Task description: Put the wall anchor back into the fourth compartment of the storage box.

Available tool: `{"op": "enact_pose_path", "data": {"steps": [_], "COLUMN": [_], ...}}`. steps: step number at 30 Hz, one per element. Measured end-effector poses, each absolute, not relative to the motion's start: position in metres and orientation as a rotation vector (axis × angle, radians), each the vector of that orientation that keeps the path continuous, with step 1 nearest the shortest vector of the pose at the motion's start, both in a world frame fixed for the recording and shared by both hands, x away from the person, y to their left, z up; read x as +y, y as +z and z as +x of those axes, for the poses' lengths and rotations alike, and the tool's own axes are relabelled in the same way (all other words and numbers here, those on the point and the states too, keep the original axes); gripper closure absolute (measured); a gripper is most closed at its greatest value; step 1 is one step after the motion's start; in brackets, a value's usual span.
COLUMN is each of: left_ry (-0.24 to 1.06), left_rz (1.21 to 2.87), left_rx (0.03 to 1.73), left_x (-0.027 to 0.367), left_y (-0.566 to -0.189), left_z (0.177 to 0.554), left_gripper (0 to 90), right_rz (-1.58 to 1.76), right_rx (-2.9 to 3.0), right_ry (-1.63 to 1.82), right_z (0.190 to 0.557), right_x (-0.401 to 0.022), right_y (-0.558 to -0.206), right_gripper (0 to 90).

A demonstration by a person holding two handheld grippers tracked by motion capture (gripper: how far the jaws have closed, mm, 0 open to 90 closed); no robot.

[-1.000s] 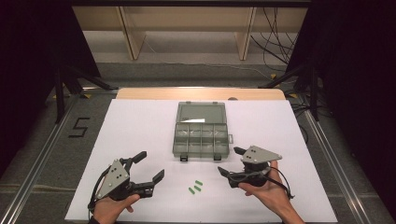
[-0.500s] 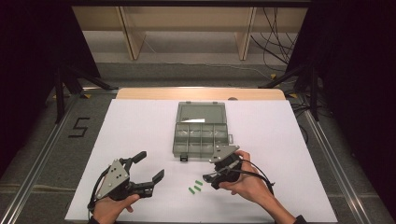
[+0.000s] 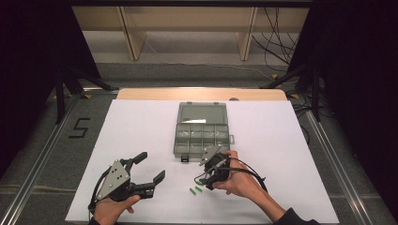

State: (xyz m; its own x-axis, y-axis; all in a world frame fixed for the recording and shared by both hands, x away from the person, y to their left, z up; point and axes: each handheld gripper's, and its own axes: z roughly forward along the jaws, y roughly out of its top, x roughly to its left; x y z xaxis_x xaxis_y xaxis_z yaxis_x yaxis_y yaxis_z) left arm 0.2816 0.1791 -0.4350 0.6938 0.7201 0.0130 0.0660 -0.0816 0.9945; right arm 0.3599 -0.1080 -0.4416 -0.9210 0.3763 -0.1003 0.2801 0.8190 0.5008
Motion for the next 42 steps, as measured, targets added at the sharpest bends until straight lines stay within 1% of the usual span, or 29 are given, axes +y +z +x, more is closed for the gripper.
{"op": "enact_pose_path", "data": {"steps": [5, 12, 19, 27, 32, 38, 41, 42], "left_ry": [0.609, 0.609, 0.609, 0.614, 0.610, 0.617, 0.616, 0.615], "left_rz": [1.576, 1.574, 1.574, 1.576, 1.574, 1.577, 1.577, 1.577], "left_rx": [0.667, 0.668, 0.667, 0.661, 0.665, 0.656, 0.658, 0.659], "left_x": [0.179, 0.179, 0.179, 0.180, 0.179, 0.180, 0.180, 0.180], "left_y": [-0.435, -0.435, -0.435, -0.434, -0.435, -0.434, -0.434, -0.434], "left_z": [0.281, 0.281, 0.281, 0.281, 0.281, 0.281, 0.281, 0.281], "left_gripper": [16.2, 16.2, 16.2, 16.2, 16.2, 16.2, 16.1, 16.2], "right_rz": [0.493, 0.503, 0.469, 0.459, 0.446, 0.453, 0.404, 0.433], "right_rx": [2.852, 2.914, 2.963, 2.988, 3.011, 3.042, 3.041, 3.046], "right_ry": [0.667, 0.608, 0.575, 0.510, 0.485, 0.460, 0.434, 0.442], "right_z": [0.360, 0.363, 0.365, 0.365, 0.365, 0.368, 0.370, 0.369], "right_x": [-0.098, -0.091, -0.083, -0.077, -0.074, -0.072, -0.073, -0.071], "right_y": [-0.446, -0.452, -0.456, -0.461, -0.461, -0.461, -0.460, -0.460], "right_gripper": [38.4, 46.3, 56.8, 65.6, 75.5, 83.1, 84.0, 84.0]}}
